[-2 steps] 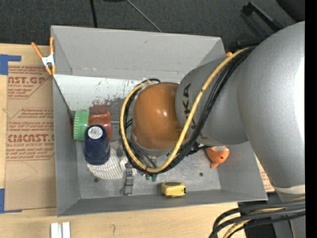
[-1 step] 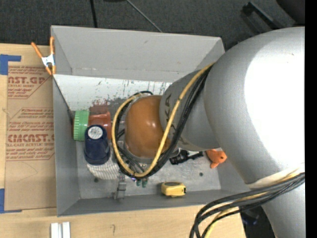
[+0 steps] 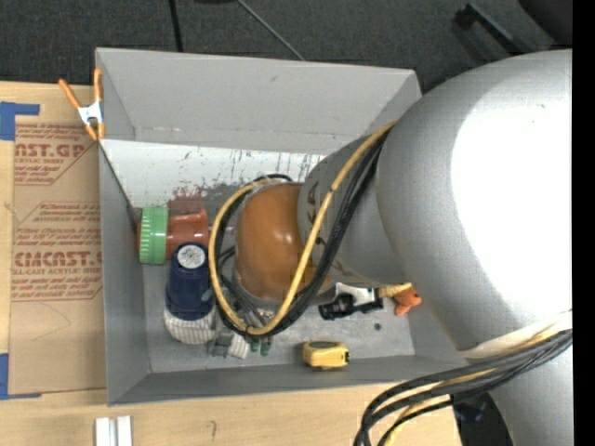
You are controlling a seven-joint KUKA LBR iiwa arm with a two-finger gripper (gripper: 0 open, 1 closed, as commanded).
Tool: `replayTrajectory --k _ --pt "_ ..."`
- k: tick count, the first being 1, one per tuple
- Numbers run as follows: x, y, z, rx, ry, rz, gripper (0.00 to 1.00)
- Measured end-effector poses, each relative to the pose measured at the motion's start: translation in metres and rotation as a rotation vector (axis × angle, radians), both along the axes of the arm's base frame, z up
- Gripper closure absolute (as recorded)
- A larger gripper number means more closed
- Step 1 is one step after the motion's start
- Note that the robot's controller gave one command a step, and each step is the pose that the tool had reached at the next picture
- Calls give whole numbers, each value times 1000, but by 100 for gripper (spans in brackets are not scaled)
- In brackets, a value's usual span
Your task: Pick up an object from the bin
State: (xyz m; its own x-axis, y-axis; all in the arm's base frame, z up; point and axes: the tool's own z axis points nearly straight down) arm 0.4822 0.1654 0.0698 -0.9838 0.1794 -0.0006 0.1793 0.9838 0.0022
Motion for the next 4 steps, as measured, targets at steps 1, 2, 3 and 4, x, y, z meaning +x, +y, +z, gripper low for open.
replayTrajectory --k 1,2,3,4 --pt "0 0 0 0 0 0 100" --pt "-1 0 5 -2 5 0 100" --pt "-2 0 20 -2 6 0 100" --pt "0 0 32 0 1 0 100"
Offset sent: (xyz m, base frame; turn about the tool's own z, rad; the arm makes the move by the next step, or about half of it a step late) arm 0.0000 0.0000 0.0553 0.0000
